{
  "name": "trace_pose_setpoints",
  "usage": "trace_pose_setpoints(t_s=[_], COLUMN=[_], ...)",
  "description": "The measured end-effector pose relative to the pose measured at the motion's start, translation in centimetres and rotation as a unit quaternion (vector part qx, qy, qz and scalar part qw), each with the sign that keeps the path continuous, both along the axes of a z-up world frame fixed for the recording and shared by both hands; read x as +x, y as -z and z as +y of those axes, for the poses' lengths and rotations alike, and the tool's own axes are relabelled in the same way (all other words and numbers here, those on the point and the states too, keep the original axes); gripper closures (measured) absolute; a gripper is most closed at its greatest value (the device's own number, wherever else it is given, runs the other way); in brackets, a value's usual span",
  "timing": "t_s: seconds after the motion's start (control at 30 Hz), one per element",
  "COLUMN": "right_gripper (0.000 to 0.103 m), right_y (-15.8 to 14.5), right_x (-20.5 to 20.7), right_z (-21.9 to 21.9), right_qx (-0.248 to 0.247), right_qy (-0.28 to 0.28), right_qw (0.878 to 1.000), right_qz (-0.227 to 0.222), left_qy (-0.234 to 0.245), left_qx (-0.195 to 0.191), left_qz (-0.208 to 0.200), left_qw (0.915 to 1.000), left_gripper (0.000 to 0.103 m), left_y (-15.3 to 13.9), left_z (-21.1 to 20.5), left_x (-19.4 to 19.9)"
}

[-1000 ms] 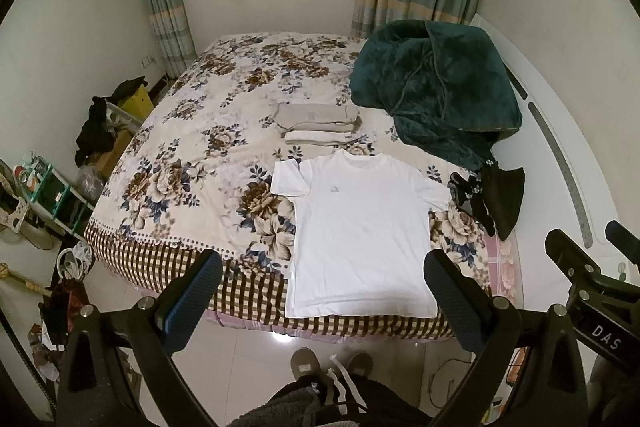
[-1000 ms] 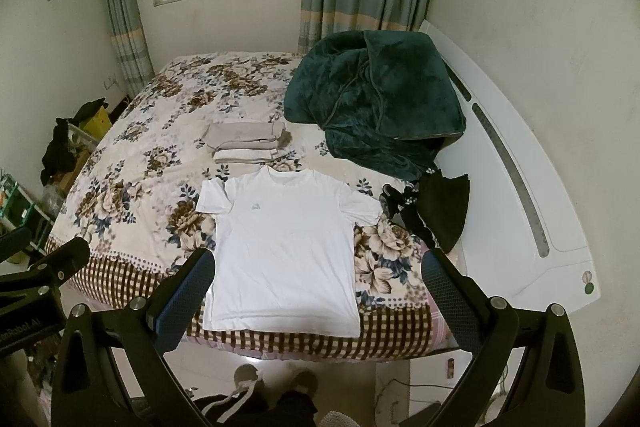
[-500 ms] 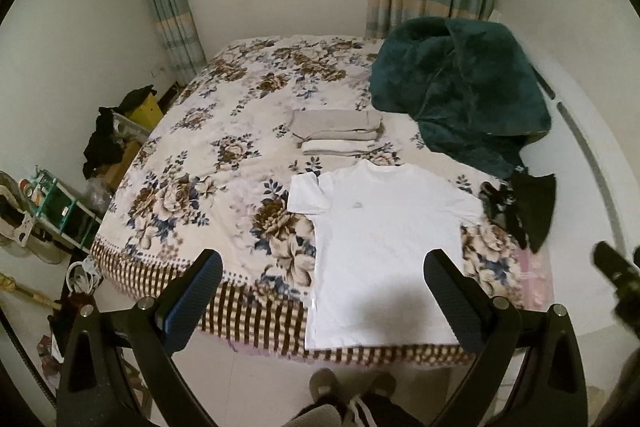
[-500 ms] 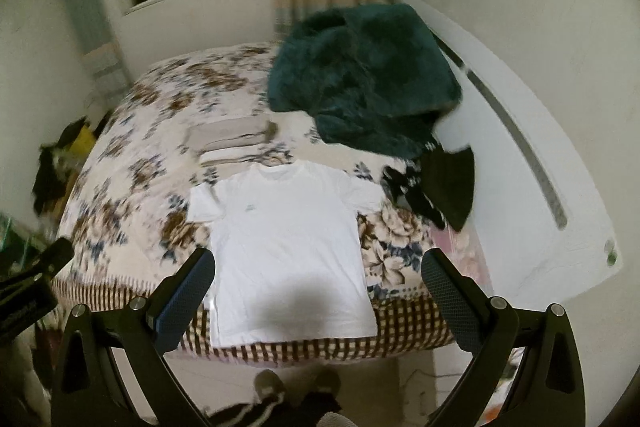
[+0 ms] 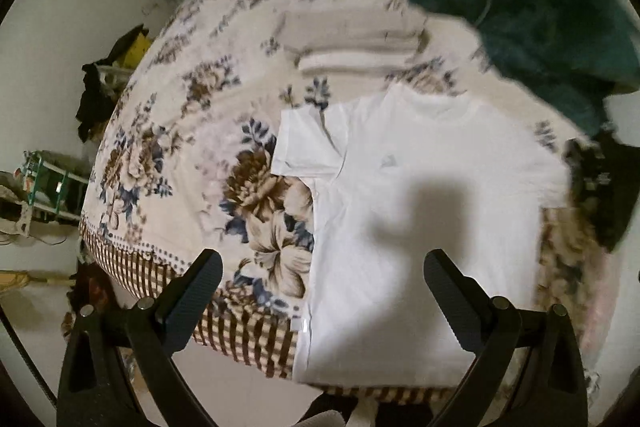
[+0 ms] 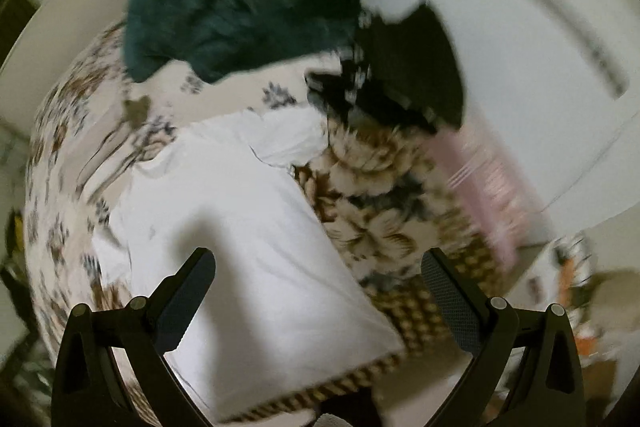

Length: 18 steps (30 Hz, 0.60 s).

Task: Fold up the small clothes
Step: 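Lower both grippers onto the white T-shirt's sleeves and body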

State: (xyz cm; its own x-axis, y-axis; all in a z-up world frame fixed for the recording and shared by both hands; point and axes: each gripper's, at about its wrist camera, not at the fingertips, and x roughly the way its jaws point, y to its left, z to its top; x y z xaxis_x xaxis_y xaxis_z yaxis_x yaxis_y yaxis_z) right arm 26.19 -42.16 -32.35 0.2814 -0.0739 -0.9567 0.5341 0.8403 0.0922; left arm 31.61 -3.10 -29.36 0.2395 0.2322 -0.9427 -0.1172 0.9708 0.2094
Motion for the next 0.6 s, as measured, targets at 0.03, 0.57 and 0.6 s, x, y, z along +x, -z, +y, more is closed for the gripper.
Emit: trace_pose_setpoints(t_s=[0.03,0.57,0.6], right_gripper=[0.001,0.047,0.056], right_y=[3.1,35.4,35.6], right_x=[1.5,15.1,15.3], right_z=[-1.5,-10.6,-10.6], right_qx=[0.024,0.234,0.227], right_qy=[0.016,0.225,0.231], right_qw=[1.000,0.943,0.942], right_qz=[0.009,-0.076,-0.088], left_qy=[-0.006,-0.080,-0.078], left_qx=[0.003,-0.055,-0.060], left_qz=[0.009,0.108,0.106], left_qw=[0.9999,0.9894,0.9896], left_gripper=[0.000,0.000,0.000], left_y=[1.3,26.3,26.6], left_z=[-0.2,-1.9,-2.0], left_x=[0.9,11.3,11.4])
